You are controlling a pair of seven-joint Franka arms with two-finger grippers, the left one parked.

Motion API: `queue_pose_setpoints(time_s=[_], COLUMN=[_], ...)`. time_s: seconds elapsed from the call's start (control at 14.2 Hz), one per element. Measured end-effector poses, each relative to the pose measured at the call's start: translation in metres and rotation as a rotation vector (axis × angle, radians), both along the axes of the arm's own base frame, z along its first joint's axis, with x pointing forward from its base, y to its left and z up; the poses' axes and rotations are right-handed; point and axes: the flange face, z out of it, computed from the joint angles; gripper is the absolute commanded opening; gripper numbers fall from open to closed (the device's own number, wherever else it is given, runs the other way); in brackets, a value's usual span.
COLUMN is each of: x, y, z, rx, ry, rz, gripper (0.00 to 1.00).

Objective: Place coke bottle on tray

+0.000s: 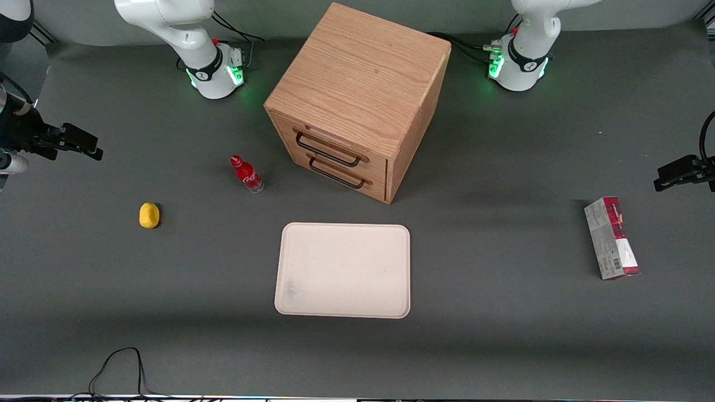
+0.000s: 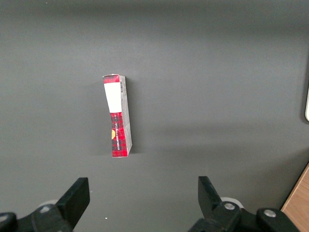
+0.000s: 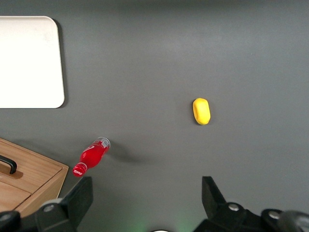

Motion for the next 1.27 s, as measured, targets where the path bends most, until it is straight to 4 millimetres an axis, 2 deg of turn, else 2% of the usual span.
queue_pose_setpoints(time_s=[0.92, 1.27], x=[-0.001, -0.011], y=[0.002, 0.028], z=[-0.003, 0.006], rx=[0.0, 0.003], ry=[0.011, -0.002], rz=[0.003, 0.047], gripper=[1.0, 1.0])
